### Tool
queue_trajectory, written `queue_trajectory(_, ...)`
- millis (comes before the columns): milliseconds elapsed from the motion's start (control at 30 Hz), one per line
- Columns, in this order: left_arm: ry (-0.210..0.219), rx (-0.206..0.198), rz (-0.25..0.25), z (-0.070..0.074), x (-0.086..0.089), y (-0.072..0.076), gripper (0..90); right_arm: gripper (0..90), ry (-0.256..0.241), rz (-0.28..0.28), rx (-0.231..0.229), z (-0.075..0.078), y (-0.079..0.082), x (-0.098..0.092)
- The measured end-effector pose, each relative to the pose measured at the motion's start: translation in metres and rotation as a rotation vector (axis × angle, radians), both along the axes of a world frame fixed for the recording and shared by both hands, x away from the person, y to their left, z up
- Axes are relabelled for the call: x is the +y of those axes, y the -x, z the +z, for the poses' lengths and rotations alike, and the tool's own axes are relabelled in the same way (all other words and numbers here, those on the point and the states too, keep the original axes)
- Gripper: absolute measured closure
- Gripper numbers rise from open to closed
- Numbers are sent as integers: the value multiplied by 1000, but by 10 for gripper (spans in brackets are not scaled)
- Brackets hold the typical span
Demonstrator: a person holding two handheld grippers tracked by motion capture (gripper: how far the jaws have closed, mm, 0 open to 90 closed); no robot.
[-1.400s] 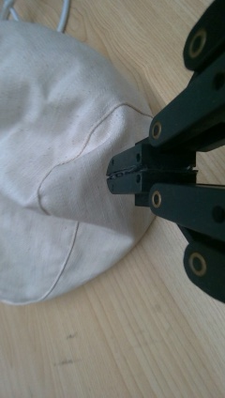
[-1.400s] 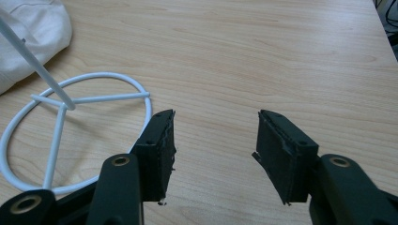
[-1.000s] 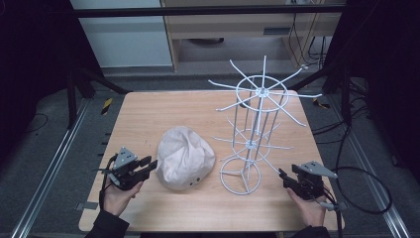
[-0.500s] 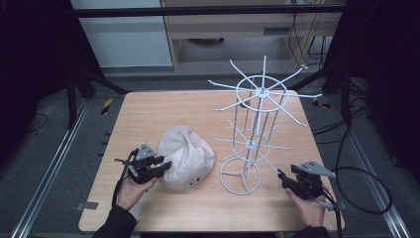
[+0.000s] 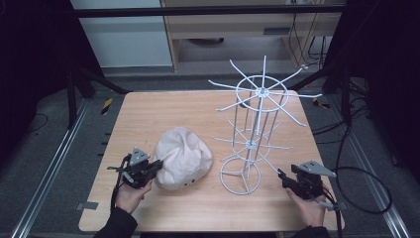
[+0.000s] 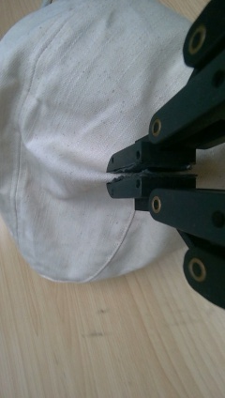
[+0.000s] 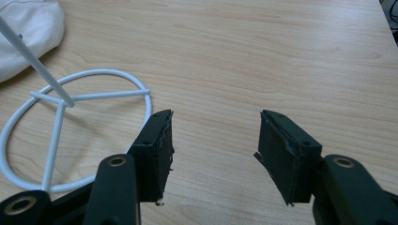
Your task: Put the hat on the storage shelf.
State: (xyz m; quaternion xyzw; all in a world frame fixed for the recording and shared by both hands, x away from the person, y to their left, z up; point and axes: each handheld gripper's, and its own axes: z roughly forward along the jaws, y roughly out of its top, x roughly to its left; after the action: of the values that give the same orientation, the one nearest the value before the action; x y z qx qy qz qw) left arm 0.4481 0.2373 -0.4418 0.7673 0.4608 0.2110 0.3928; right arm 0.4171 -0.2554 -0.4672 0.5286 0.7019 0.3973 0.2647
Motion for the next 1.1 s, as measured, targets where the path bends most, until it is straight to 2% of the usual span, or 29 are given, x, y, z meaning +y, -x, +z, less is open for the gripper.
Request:
queue_trajectory(100,-12,1,31,0,7,11,870,454,2,1,-1,0,0,0)
queue_trajectory(233,-6,5,85,-1,16,23,869,454,-1,0,-1,0,0,0)
queue_trajectory(367,6,13,100,-4,16,32,867,454,1,1,-2,0,0,0)
queue_trajectory(467,7,16,63,-5,14,32,849,453,0,3,-3,0,0,1)
queue_trajectory(533,8,14,39,-5,16,32,796,449,-4,0,-2,0,1,1)
queue_trajectory(633,24,5,14,0,25,37,729,446,-2,1,-5,0,1,-1)
queue_trajectory(667,22,-11,-3,3,29,41,719,447,-3,1,-5,0,1,-1)
queue_trajectory(733,11,-30,-28,5,36,49,710,447,-7,-2,-5,0,1,-2)
queue_trajectory(800,-24,-38,-56,4,40,56,728,448,-8,-3,-6,1,1,-2)
queue_trajectory(867,-70,-9,-80,0,44,63,804,450,-9,-4,-7,1,1,-2)
queue_trajectory(933,-91,18,-101,-4,47,66,872,451,-7,-3,-6,1,2,-2)
queue_trajectory(967,-94,47,-113,-7,48,66,891,452,-7,-3,-6,1,2,-2)
queue_trajectory(1100,-96,85,-141,-15,44,63,894,454,-16,-3,-1,1,2,-1)
